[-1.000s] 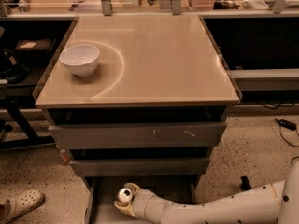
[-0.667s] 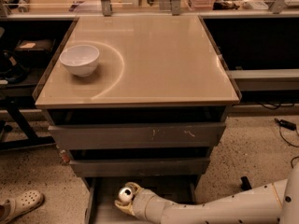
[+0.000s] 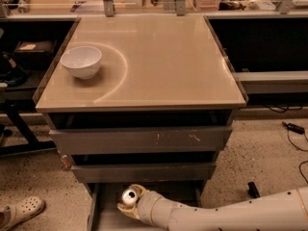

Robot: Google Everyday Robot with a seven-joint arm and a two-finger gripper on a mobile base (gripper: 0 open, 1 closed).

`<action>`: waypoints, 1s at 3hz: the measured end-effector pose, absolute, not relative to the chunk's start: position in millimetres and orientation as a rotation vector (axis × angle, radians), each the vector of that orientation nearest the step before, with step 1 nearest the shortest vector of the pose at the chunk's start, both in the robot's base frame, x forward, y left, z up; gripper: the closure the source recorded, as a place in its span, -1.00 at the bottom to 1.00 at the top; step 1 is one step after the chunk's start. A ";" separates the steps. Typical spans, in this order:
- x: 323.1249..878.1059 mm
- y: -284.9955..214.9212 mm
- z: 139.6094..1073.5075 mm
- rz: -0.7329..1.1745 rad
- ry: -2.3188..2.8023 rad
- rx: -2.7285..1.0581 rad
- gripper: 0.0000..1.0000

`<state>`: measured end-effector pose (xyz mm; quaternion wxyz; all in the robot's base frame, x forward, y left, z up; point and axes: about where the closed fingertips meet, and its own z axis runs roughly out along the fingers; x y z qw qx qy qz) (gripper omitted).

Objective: Pick orange can from bottom drawer and place on counter

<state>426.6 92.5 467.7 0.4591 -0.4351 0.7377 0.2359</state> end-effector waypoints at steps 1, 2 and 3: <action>423.4 87.5 540.8 0.571 1.776 -1.097 1.00; 423.4 87.5 540.8 0.571 1.776 -1.097 1.00; 419.8 87.8 567.3 0.576 1.744 -1.081 1.00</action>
Offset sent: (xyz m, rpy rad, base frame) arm -0.0014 -0.0109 0.1149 -0.0127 -0.0612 0.0321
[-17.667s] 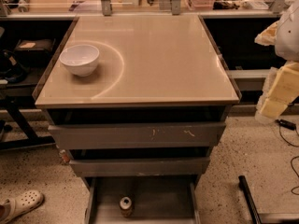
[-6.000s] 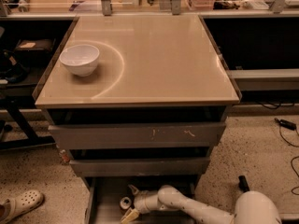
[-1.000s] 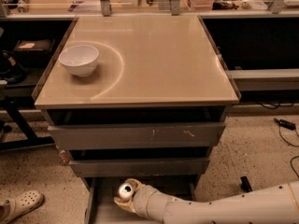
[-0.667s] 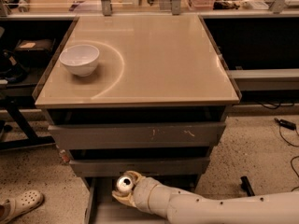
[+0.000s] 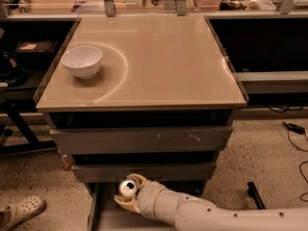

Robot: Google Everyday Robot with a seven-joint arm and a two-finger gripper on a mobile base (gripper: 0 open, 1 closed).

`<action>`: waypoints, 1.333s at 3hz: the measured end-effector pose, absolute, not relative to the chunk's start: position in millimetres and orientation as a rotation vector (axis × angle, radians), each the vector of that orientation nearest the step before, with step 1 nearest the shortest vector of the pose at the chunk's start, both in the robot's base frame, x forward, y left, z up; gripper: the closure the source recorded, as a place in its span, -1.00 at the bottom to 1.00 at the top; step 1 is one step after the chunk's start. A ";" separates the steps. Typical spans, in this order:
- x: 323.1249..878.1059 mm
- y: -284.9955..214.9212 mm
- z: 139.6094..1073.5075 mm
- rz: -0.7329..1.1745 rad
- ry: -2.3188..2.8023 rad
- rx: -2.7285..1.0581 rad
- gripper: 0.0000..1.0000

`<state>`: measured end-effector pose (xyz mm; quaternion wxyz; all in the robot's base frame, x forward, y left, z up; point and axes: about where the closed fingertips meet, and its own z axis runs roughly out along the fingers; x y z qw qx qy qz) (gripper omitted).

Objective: Pick orange can from bottom drawer and place on counter

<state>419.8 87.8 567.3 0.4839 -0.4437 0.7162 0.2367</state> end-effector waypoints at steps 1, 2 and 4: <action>417.1 85.5 608.2 0.589 1.699 -1.060 1.00; 418.7 84.4 642.9 0.575 1.676 -1.084 1.00; 414.7 86.6 656.4 0.554 1.658 -1.102 1.00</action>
Offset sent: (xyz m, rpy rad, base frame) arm 0.0014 -0.0130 0.1256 0.0036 -0.0935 0.0370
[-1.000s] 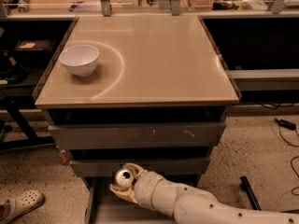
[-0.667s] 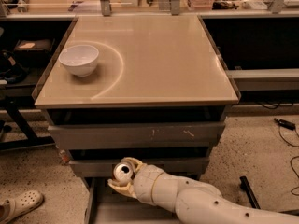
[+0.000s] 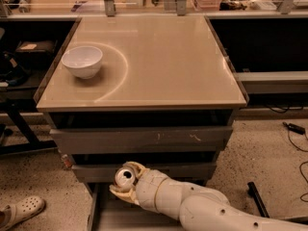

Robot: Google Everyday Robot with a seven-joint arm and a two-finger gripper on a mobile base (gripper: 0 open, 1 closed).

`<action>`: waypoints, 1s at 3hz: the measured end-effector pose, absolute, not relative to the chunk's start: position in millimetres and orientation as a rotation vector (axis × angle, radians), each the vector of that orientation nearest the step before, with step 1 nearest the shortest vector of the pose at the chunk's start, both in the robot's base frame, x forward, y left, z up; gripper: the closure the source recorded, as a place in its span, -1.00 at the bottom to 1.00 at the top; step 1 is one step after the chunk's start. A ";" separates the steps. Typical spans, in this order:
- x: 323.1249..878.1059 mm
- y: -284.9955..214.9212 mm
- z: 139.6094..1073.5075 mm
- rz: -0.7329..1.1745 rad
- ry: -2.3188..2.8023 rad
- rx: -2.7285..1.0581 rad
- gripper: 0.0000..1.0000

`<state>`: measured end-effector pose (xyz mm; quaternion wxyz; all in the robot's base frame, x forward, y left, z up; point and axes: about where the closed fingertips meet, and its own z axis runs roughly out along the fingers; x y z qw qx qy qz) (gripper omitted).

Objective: Pick orange can from bottom drawer and place on counter

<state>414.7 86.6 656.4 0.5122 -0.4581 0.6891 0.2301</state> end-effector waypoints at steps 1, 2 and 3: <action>416.7 83.5 688.5 0.492 1.635 -1.106 1.00; 423.1 80.9 722.8 0.430 1.622 -1.120 1.00; 432.3 80.6 758.0 0.352 1.601 -1.148 1.00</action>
Offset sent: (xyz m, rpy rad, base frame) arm 0.0169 -0.0137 0.1156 -0.1056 -0.1395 -0.0614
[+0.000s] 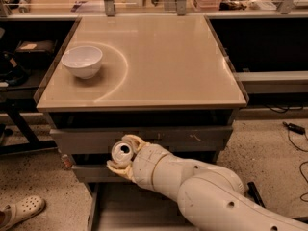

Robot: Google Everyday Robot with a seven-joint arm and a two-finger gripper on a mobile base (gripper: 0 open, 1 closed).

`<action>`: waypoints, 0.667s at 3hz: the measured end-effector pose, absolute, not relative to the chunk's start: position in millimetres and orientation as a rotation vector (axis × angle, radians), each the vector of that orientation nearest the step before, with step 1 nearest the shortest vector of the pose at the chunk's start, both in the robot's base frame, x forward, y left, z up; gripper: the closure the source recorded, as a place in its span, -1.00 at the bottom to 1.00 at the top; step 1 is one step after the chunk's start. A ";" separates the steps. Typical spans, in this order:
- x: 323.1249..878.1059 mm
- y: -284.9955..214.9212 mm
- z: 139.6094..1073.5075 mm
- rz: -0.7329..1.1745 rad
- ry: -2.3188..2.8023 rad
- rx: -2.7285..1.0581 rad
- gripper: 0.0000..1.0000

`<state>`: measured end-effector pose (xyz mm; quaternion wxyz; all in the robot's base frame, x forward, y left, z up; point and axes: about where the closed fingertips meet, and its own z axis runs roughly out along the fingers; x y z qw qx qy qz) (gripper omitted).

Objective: Pick orange can from bottom drawer and place on counter

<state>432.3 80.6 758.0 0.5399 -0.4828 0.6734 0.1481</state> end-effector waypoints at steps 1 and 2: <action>432.9 81.0 760.9 0.343 1.598 -1.152 1.00; 430.5 82.3 773.2 0.330 1.574 -1.147 1.00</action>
Offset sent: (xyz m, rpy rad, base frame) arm -0.0079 -0.0018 0.0351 0.0111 -0.0678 -0.0076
